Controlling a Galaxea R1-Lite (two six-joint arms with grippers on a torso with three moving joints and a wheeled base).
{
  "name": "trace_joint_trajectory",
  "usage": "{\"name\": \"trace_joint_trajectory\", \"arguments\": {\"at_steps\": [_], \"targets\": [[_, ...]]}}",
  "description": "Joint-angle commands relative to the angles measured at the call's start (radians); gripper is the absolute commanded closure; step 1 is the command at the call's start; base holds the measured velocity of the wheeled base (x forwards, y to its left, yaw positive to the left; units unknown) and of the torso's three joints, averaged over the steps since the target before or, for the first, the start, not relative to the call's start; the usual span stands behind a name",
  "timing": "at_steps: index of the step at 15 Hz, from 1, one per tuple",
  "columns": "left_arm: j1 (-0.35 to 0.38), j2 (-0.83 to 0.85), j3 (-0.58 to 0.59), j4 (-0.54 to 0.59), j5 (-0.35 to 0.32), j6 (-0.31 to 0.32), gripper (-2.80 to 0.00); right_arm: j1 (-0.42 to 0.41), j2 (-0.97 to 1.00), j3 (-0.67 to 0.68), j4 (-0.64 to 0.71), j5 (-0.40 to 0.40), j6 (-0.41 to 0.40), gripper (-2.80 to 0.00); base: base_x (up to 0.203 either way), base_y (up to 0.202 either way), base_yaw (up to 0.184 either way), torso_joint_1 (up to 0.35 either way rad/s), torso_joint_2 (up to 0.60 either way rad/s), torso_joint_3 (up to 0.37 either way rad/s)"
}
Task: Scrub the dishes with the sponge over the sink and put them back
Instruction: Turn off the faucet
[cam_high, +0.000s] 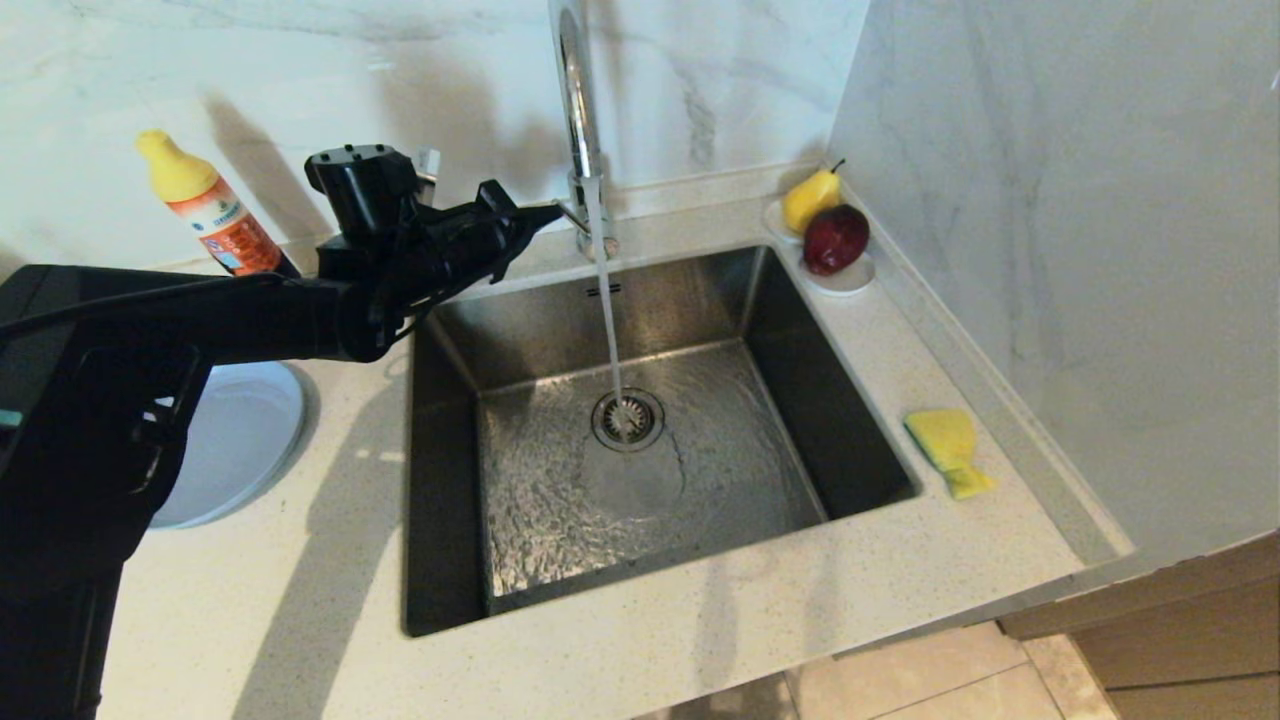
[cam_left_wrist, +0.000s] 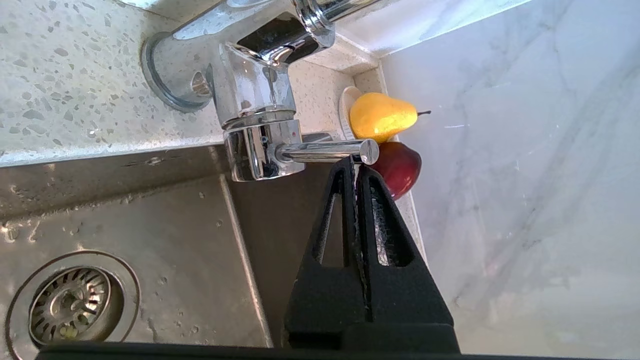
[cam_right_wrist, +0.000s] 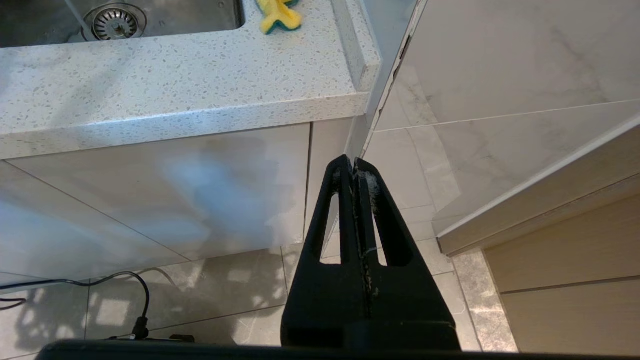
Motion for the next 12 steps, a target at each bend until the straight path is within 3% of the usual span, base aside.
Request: {"name": "trace_joint_trajectory", "arguments": {"at_steps": [1,12], "targets": [[0.000,-0.002,-0.001,-0.005,0.015,-0.004,0.00,0.000,0.001,0.000,0.000,0.000,-0.001,0.00,0.000,0.000,0.000,0.000,0.00,0.000],[0.009,-0.002,-0.003,-0.040,0.024,0.039,0.00,0.000,0.002,0.000,0.000,0.000,-0.001,0.00,0.000,0.000,0.000,0.000,0.00,0.000]]}}
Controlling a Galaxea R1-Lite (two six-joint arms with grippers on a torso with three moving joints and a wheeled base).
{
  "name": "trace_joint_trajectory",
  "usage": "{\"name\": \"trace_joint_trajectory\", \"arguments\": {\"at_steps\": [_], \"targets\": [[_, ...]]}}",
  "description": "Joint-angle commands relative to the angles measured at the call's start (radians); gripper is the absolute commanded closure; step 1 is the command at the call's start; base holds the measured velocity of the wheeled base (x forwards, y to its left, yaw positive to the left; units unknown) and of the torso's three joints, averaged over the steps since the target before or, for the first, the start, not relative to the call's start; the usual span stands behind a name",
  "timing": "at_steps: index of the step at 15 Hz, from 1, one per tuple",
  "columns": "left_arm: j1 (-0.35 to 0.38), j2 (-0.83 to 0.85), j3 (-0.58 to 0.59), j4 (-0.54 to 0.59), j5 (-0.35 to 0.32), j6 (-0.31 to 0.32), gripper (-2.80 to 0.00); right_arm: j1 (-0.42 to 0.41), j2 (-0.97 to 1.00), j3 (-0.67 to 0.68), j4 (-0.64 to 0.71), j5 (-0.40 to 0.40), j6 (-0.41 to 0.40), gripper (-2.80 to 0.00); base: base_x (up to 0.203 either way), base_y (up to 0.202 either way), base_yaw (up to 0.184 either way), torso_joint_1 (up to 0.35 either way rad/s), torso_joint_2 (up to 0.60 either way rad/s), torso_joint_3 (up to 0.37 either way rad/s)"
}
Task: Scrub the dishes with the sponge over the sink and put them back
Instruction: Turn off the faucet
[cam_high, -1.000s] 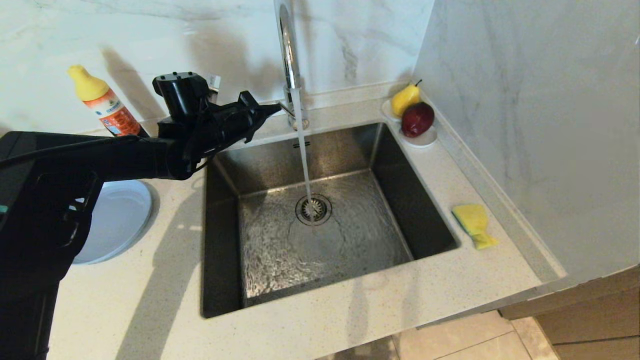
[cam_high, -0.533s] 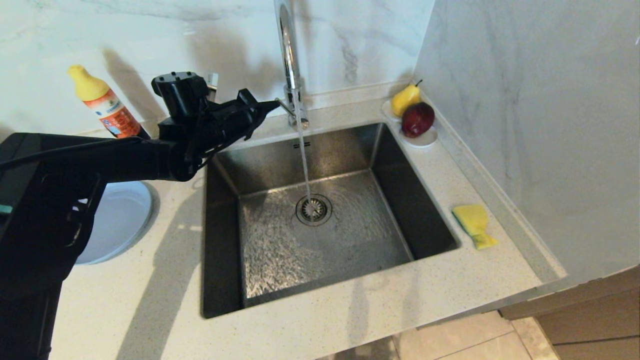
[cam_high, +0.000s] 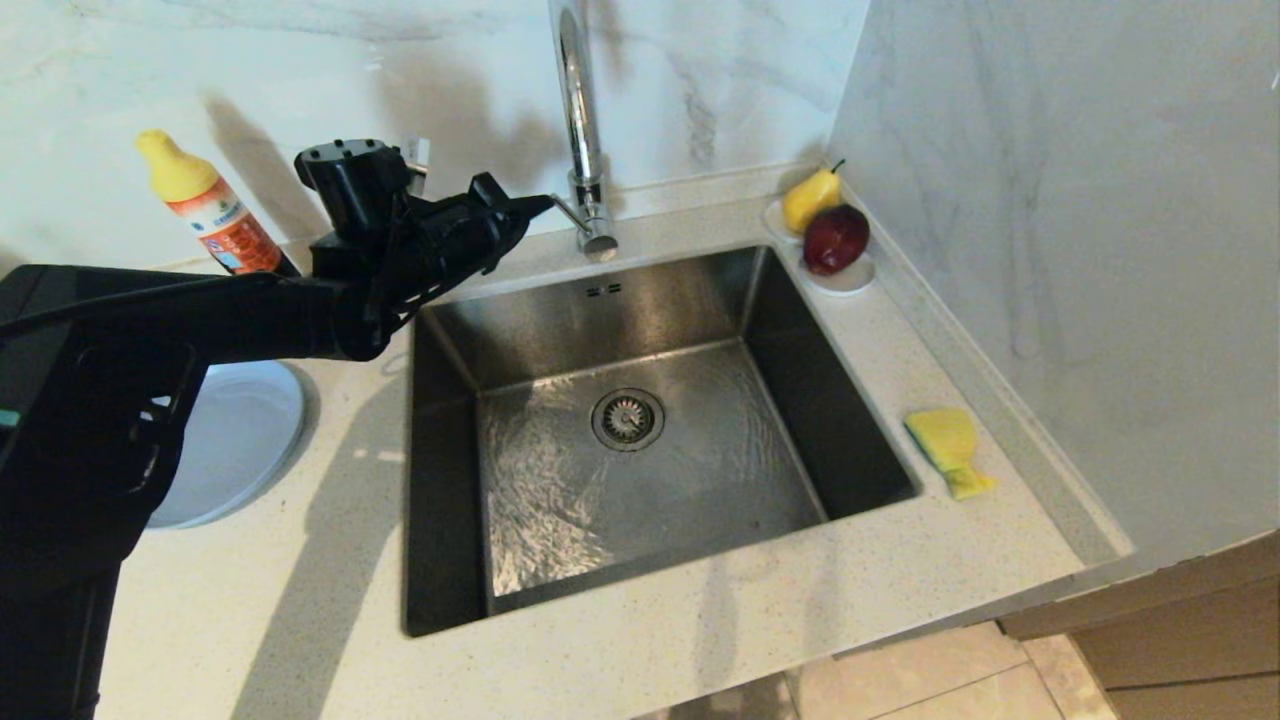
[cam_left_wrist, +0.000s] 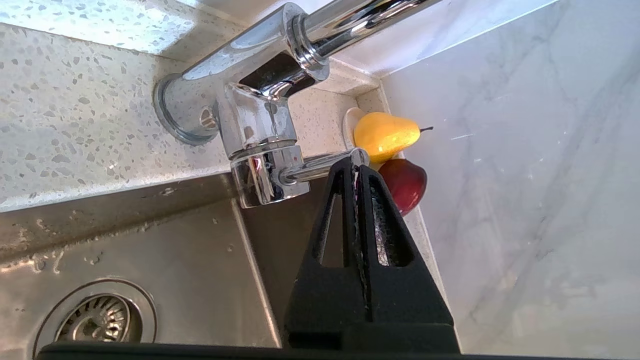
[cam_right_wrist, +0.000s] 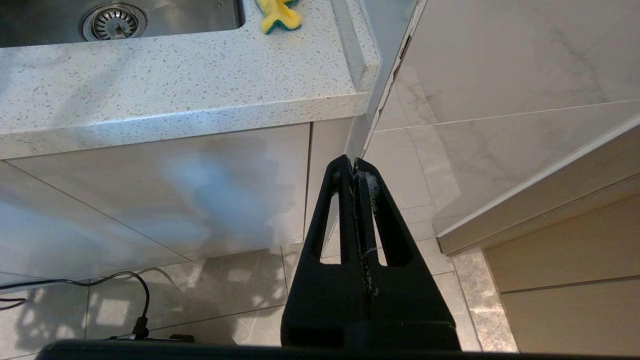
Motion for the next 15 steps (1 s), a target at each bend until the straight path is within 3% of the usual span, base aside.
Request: {"name": "trace_joint_trajectory", "arguments": {"at_steps": [1,7,11,12,13,14,15], "targets": [[0.001,-0.006,0.000,-0.003,-0.005,-0.003,0.00,0.000,0.001,0.000,0.000,0.001,0.000,0.00,0.000,0.000,0.000,0.000,0.00,0.000],[0.000,-0.199,0.038,0.008,-0.018,-0.067,0.00,0.000,0.002,0.000,0.000,0.001,0.000,0.00,0.000,0.000,0.000,0.000,0.00,0.000],[0.020,-0.449,0.218,0.035,-0.011,-0.036,0.00,0.000,0.002,0.000,0.000,0.001,0.000,0.00,0.000,0.000,0.000,0.000,0.00,0.000],[0.039,-0.514,0.265,0.074,-0.010,0.007,0.00,0.000,0.001,0.000,0.000,0.001,0.000,0.00,0.000,0.000,0.000,0.000,0.00,0.000],[0.060,-0.575,0.317,0.135,-0.005,0.103,0.00,0.000,0.002,0.000,0.000,0.001,0.000,0.00,0.000,0.000,0.000,0.000,0.00,0.000],[0.077,-0.631,0.378,0.191,0.020,0.234,0.00,0.000,0.001,0.000,0.000,0.001,0.000,0.00,0.000,0.000,0.000,0.000,0.00,0.000],[0.088,-0.683,0.452,0.230,0.085,0.362,0.00,0.000,0.001,0.000,0.000,0.001,0.000,0.00,0.000,0.000,0.000,0.000,0.00,0.000]]}}
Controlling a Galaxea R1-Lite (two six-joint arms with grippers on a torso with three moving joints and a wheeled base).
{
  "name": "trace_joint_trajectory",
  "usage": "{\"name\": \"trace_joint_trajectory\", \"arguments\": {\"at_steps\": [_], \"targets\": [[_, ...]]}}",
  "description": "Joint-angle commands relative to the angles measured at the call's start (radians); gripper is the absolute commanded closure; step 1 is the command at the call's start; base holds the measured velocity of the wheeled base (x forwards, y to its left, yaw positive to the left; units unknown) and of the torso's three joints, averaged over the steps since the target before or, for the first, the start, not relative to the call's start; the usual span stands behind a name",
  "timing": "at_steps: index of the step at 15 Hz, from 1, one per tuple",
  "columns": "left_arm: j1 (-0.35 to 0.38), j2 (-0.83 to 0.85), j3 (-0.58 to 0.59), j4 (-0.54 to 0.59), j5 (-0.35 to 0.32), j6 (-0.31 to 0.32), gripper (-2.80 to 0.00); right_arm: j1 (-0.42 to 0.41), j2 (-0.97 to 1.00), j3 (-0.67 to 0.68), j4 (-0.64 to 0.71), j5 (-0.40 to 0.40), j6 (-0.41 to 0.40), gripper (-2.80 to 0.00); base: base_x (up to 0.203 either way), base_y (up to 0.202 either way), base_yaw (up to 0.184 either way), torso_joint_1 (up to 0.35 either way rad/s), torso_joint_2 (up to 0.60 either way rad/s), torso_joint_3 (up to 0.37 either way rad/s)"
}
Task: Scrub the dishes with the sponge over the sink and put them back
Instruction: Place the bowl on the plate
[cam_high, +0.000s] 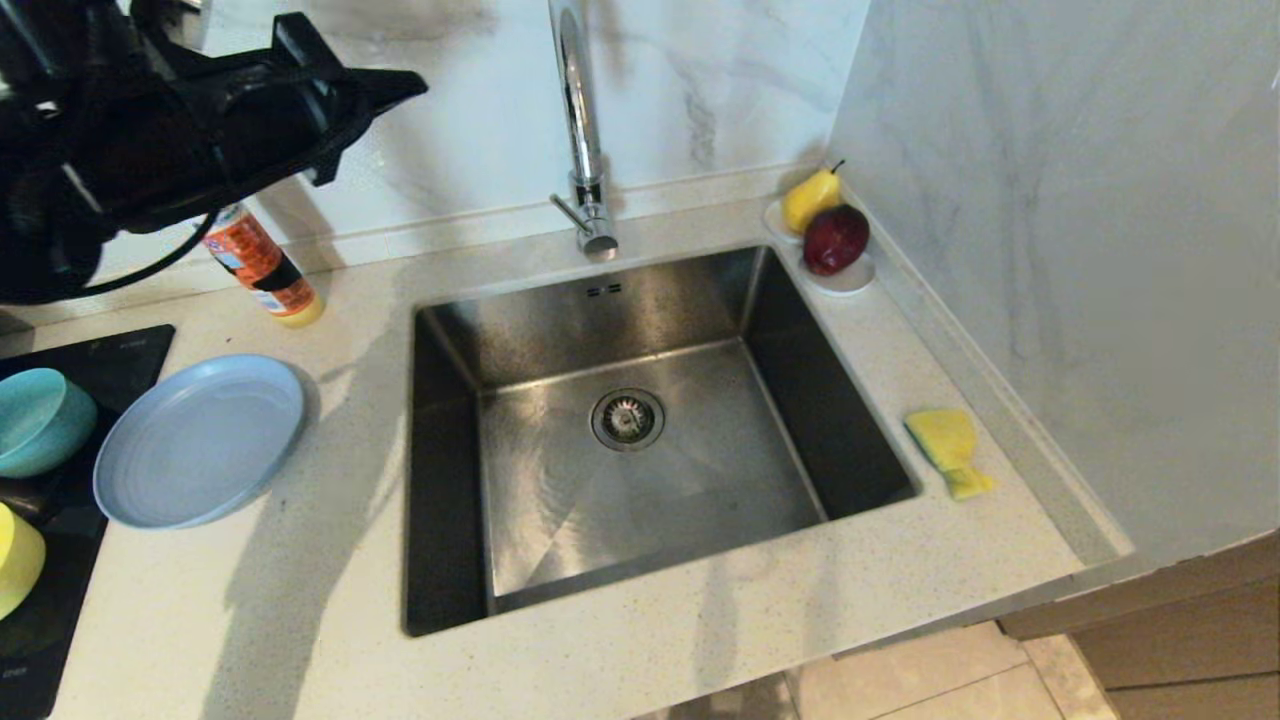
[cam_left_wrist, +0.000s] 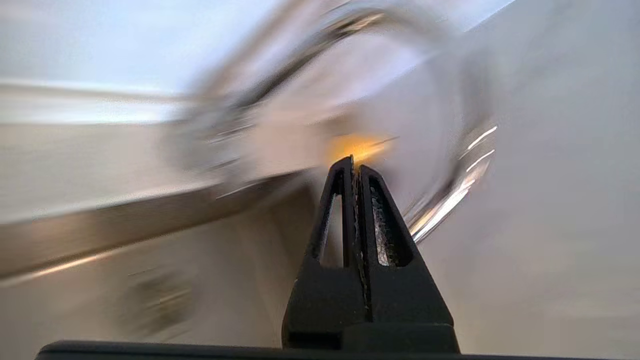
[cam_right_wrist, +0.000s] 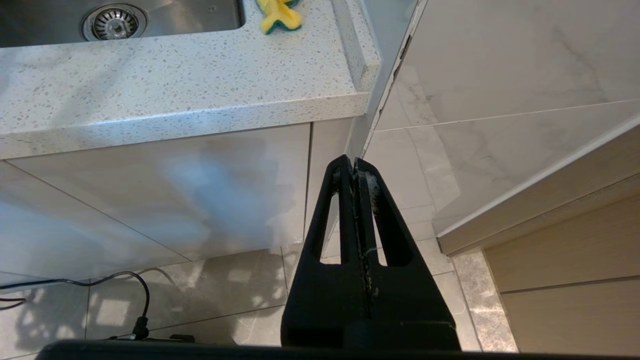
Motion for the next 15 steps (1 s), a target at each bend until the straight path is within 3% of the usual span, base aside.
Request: {"name": "trace_joint_trajectory", "arguments": {"at_steps": [1,3,5,7,9,13,15], "targets": [[0.025,-0.192,0.162,0.067,0.148,0.270,0.00,0.000,0.001,0.000,0.000,0.000,0.000,0.00,0.000,0.000,0.000,0.000,0.00,0.000],[0.029,-0.314,0.261,0.091,0.288,0.369,0.00,0.000,0.002,0.000,0.000,0.000,0.000,0.00,0.000,0.000,0.000,0.000,0.00,0.000],[0.031,-0.444,0.321,0.161,0.361,0.407,0.00,0.000,0.001,0.000,0.000,0.000,0.000,0.00,0.000,0.000,0.000,0.000,0.00,0.000],[0.032,-0.574,0.340,0.414,0.500,0.428,0.00,0.000,0.002,0.000,0.000,0.000,0.000,0.00,0.000,0.000,0.000,0.000,0.00,0.000],[0.031,-0.682,0.383,0.544,0.668,0.440,0.00,0.000,0.001,0.000,0.000,0.000,0.000,0.00,0.000,0.000,0.000,0.000,0.00,0.000],[0.034,-0.877,0.617,0.570,0.911,0.549,0.00,0.000,0.001,0.000,0.000,0.000,0.000,0.00,0.000,0.000,0.000,0.000,0.00,0.000],[0.035,-0.926,0.716,0.552,0.988,0.567,0.00,0.000,0.001,0.000,0.000,0.000,0.000,0.00,0.000,0.000,0.000,0.000,0.00,0.000]]}}
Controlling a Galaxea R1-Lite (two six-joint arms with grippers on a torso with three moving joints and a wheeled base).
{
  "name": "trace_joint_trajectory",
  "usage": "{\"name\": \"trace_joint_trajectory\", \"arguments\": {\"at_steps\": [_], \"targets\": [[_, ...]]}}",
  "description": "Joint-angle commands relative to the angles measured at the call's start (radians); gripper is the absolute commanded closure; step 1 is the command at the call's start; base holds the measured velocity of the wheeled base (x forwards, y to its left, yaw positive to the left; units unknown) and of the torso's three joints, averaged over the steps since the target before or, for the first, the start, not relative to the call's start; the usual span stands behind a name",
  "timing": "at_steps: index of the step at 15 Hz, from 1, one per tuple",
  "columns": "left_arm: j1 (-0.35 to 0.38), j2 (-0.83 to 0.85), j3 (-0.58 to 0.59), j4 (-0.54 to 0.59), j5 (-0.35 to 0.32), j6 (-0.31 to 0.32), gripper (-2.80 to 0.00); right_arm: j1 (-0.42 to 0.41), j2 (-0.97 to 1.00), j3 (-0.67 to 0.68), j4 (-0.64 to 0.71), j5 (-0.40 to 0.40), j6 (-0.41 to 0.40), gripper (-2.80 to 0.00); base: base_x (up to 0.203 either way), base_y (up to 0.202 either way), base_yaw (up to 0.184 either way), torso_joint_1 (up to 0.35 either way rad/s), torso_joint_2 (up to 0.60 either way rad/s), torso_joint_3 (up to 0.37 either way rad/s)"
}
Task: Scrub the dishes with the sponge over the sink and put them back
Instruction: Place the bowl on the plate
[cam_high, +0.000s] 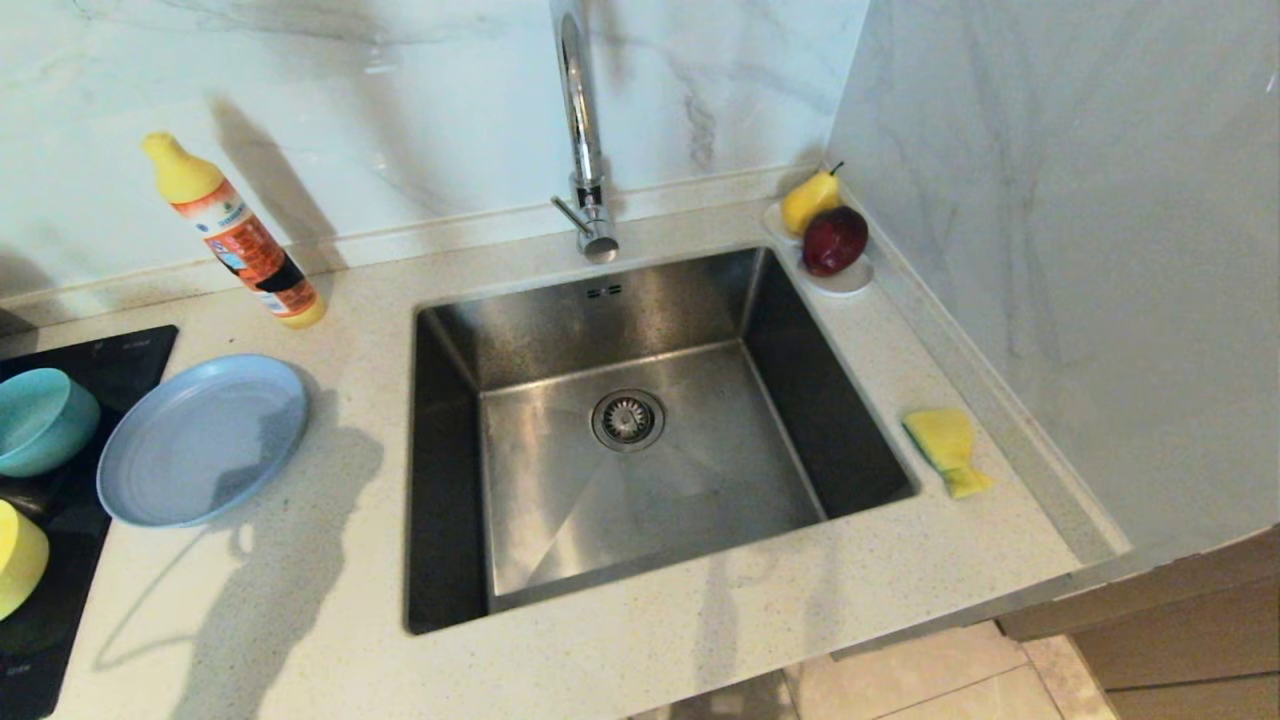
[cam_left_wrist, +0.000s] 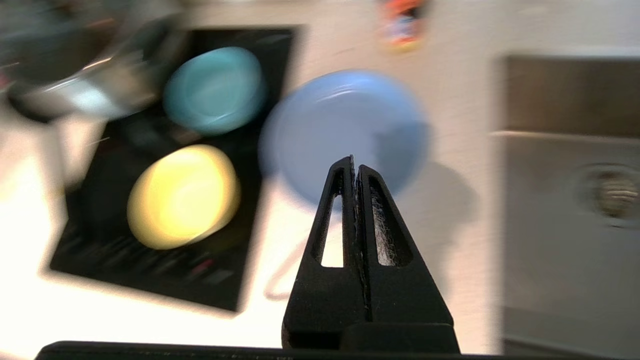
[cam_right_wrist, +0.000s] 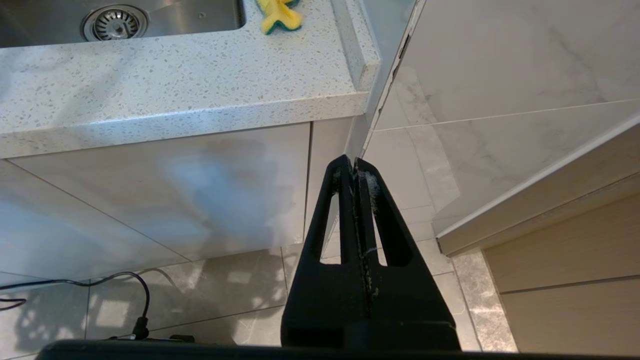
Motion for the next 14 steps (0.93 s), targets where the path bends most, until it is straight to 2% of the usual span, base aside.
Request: {"name": "trace_joint_trajectory", "arguments": {"at_steps": [1,3,6,10,12,14], "targets": [[0.001,-0.090,0.115,-0.011,0.068,-0.002,0.00,0.000,0.000,0.000,0.000,0.000,0.000,0.00,0.000,0.000,0.000,0.000,0.00,0.000],[0.002,-0.043,0.147,-0.016,0.081,-0.024,0.00,0.000,0.002,0.000,0.000,0.000,0.000,0.00,0.000,0.000,0.000,0.000,0.00,0.000],[0.040,0.124,0.116,-0.023,0.112,-0.071,0.00,0.000,0.000,0.000,0.000,0.000,0.000,0.00,0.000,0.000,0.000,0.000,0.00,0.000],[0.146,0.342,-0.066,-0.017,0.128,-0.089,0.00,0.000,0.002,0.000,0.000,0.000,0.000,0.00,0.000,0.000,0.000,0.000,0.00,0.000],[0.242,0.440,-0.136,-0.019,0.097,-0.093,0.00,0.000,0.000,0.000,0.000,0.000,0.000,0.00,0.000,0.000,0.000,0.000,0.00,0.000],[0.335,0.538,-0.209,-0.012,0.012,-0.095,0.00,0.000,0.000,0.000,0.000,0.000,0.000,0.00,0.000,0.000,0.000,0.000,0.00,0.000]]}}
